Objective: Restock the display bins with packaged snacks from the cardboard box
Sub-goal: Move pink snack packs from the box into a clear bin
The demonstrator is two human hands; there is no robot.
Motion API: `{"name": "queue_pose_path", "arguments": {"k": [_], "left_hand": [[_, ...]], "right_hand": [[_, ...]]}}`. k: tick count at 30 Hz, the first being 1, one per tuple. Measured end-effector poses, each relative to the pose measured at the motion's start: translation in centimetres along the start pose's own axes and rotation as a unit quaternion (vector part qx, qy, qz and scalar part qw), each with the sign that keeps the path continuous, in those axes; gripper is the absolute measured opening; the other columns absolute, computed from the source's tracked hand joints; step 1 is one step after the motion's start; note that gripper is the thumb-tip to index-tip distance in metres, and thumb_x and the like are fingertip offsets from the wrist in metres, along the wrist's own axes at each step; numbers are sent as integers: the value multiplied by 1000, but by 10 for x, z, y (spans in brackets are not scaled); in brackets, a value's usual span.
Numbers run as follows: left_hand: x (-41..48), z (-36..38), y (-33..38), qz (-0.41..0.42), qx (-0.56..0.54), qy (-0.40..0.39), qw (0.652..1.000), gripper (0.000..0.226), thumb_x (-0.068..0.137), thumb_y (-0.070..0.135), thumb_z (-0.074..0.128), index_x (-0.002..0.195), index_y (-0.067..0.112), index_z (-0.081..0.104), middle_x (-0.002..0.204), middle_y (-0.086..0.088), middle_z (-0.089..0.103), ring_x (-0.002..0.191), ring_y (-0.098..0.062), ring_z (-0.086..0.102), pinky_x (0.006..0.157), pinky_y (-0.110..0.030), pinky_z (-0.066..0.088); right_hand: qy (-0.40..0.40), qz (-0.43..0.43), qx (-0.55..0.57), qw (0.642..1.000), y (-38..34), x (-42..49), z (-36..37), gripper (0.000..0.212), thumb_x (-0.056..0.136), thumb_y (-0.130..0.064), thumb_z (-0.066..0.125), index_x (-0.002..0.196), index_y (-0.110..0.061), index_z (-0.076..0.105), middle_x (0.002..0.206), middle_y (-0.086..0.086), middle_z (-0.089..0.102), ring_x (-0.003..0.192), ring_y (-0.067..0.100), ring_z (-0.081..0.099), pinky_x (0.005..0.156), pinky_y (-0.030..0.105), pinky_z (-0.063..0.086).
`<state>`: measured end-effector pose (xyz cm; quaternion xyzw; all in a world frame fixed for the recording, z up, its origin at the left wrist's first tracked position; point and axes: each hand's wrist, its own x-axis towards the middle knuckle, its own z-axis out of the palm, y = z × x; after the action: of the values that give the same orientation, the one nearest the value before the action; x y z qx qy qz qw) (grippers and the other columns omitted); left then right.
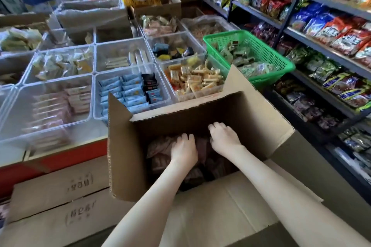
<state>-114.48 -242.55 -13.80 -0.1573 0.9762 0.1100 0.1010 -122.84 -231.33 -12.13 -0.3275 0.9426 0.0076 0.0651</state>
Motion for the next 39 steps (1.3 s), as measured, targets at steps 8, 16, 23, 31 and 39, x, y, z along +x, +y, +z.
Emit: {"name": "queue_pose_path", "arguments": {"k": [8, 16, 23, 31, 39], "left_hand": [[64, 72, -22, -27, -36, -3, 999, 54, 87, 16, 65, 132, -6, 45, 140, -26, 42, 125, -31, 49, 92, -27, 46], [107, 133, -23, -20, -36, -116, 992, 33, 77, 28, 76, 102, 9, 68, 99, -13, 66, 87, -28, 65, 70, -31, 52], [112, 168, -20, 7, -3, -115, 993, 43, 89, 7, 47, 132, 2, 51, 135, -20, 50, 117, -37, 53, 93, -43, 45], [122, 191, -17, 43, 8, -157, 987, 46, 96, 19, 42, 140, 8, 37, 144, -12, 36, 133, -28, 34, 108, -33, 26], [134, 172, -1, -259, -353, -129, 890, 30, 99, 26, 41, 125, 17, 55, 128, -9, 59, 115, -24, 57, 79, -21, 37]], "right_hand": [[-140, 0, 24, 990, 52, 62, 92, 57, 93, -16, 42, 148, -10, 24, 151, 14, 28, 125, 30, 44, 95, 37, 40], [-190, 81, 139, 969, 47, 116, 167, 40, 98, -18, 39, 136, -4, 43, 142, 15, 43, 129, 31, 44, 99, 32, 40], [-171, 179, 254, 935, 54, 136, 209, 36, 99, -18, 38, 127, -1, 53, 130, 24, 54, 116, 33, 55, 94, 33, 43], [-136, 177, 227, 948, 48, 132, 204, 47, 95, -30, 42, 139, -12, 41, 138, 19, 48, 123, 32, 51, 96, 35, 44], [-194, -82, 68, 975, 36, 108, 182, 67, 89, -16, 55, 148, -9, 24, 118, 17, 61, 99, 32, 63, 79, 38, 54]]}}
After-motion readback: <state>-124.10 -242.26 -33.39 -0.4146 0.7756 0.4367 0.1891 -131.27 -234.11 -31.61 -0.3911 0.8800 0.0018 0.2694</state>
